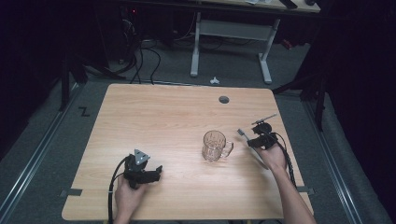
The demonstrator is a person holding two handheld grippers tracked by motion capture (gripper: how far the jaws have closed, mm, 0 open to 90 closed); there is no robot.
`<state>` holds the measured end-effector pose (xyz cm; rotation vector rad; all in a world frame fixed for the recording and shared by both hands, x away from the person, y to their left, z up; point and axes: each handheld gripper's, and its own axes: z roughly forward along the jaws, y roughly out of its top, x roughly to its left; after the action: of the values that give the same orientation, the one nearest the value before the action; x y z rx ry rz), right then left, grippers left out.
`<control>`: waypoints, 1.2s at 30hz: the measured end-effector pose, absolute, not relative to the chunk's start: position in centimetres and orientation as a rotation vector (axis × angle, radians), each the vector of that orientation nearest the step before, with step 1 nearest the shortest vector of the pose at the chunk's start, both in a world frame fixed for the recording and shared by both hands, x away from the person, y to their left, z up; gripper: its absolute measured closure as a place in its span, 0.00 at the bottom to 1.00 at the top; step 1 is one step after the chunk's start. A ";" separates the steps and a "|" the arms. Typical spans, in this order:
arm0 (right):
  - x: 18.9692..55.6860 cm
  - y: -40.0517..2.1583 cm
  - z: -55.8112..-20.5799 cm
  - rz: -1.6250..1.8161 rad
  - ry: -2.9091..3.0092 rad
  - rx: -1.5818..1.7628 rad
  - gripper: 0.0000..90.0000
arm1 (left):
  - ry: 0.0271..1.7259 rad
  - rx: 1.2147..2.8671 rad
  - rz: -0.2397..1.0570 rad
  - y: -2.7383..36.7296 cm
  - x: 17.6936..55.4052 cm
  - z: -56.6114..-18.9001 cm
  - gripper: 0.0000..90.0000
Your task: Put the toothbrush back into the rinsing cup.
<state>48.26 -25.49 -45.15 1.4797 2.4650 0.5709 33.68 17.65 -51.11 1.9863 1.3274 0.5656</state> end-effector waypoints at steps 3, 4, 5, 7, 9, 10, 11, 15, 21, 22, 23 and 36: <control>47.7 -25.3 -44.4 0.606 2.462 1.444 0.88 | 1.327 1.986 0.566 17.6 33.7 -51.1 0.17; 47.5 -25.3 -44.2 0.614 2.462 1.436 0.88 | 1.327 1.986 0.566 17.6 33.7 -51.1 0.17; 47.4 -25.3 -44.1 0.626 2.462 1.428 0.88 | 1.327 1.986 0.566 17.6 33.7 -51.1 0.17; 47.3 -25.3 -43.9 0.641 2.461 1.426 0.88 | 1.327 1.986 0.566 17.6 33.7 -51.1 0.17; 47.2 -25.3 -43.9 0.647 2.461 1.421 0.88 | 1.328 1.986 0.566 17.6 33.7 -51.1 0.17; 47.1 -25.3 -43.8 0.652 2.460 1.423 0.88 | 1.328 1.986 0.566 17.6 33.7 -51.1 0.17; 47.1 -25.3 -43.7 0.667 2.457 1.417 0.88 | 1.328 1.986 0.566 17.6 33.7 -51.1 0.17; 46.5 -25.4 -43.1 0.712 2.450 1.398 0.88 | 1.327 1.986 0.566 17.6 33.7 -51.1 0.17; 45.9 -25.6 -42.4 0.769 2.447 1.382 0.88 | 1.327 1.986 0.565 17.6 33.7 -51.1 0.17; 45.8 -25.5 -42.3 0.776 2.446 1.381 0.88 | 1.328 1.986 0.565 17.6 33.7 -51.1 0.17; 45.8 -25.5 -42.3 0.776 2.446 1.381 0.88 | 1.328 1.986 0.565 17.6 33.7 -51.1 0.17; 43.9 -25.3 -41.0 0.917 2.443 1.310 0.89 | 1.329 1.985 0.565 17.6 33.7 -51.1 0.17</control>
<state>43.89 -25.30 -41.03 1.3105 2.4434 0.9174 33.67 17.64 -51.12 1.9849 1.3287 0.5646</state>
